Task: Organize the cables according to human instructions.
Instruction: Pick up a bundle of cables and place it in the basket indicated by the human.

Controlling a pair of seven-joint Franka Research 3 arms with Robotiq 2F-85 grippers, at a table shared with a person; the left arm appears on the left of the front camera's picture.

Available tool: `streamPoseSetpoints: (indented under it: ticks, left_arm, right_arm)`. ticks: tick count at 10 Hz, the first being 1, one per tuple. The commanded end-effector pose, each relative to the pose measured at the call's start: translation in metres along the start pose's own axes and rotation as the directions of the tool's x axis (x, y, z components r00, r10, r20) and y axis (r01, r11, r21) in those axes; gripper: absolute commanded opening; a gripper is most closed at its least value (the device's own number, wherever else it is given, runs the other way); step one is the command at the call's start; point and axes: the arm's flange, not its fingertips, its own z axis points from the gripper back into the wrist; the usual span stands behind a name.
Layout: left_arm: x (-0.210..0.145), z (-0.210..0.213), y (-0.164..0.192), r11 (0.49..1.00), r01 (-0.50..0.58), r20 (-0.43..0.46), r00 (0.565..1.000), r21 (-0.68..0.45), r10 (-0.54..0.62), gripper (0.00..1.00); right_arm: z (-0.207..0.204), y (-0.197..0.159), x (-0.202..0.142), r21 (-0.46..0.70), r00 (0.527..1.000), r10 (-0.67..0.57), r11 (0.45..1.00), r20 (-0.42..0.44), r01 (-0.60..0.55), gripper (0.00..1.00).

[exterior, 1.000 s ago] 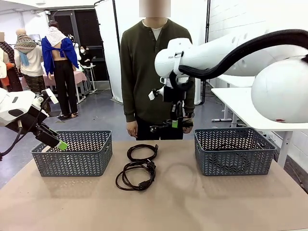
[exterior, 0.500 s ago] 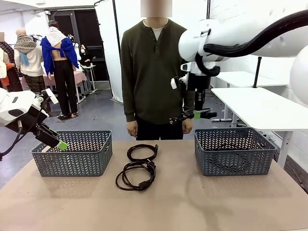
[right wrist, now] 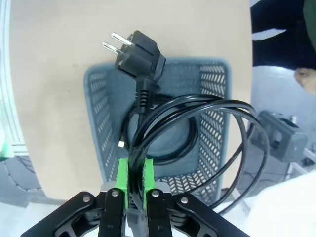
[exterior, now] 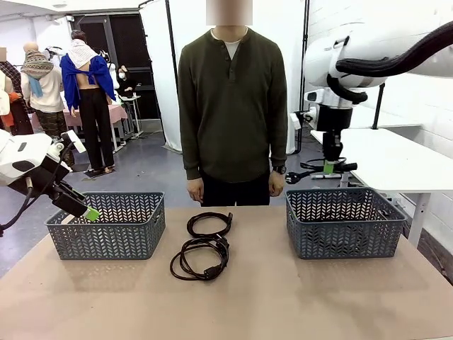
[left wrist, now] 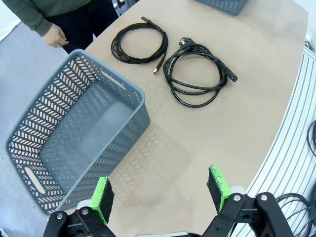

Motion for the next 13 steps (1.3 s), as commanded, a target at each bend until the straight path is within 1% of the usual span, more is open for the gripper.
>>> streamPoseSetpoints:
  ticks: [1, 4, 6, 9, 12, 13]
  left_arm:
    - [-0.001, 0.000, 0.002, 1.000, -0.003, 0.011, 1.000, -0.009, 0.004, 1.00]
    - [-0.001, 0.000, 0.002, 1.000, -0.003, 0.011, 1.000, -0.009, 0.004, 1.00]
    - [-0.001, 0.000, 0.002, 1.000, -0.003, 0.011, 1.000, -0.009, 0.004, 1.00]
    - [-0.001, 0.000, 0.002, 1.000, -0.003, 0.011, 1.000, -0.009, 0.004, 1.00]
    - [-0.001, 0.000, 0.002, 1.000, -0.003, 0.011, 1.000, -0.009, 0.004, 1.00]
    - [-0.001, 0.000, 0.002, 1.000, -0.003, 0.011, 1.000, -0.009, 0.004, 1.00]
  right_arm:
    - [-0.009, 0.014, -0.017, -0.025, 0.998, 0.054, 0.998, 0.039, -0.053, 0.00]
    - [-0.030, 0.021, -0.036, -0.030, 0.994, 0.088, 0.996, 0.072, -0.086, 0.00]
    - [-0.042, 0.027, -0.042, -0.034, 0.993, 0.095, 0.995, 0.069, -0.092, 0.00]
    - [-0.053, 0.027, -0.049, -0.082, 0.996, 0.086, 0.993, 0.026, -0.083, 0.00]
    - [-0.063, 0.022, -0.052, -0.075, 0.997, 0.081, 0.994, 0.000, -0.081, 0.00]
    - [-0.065, 0.018, -0.052, -0.065, 0.998, 0.069, 0.995, -0.004, -0.069, 0.10]
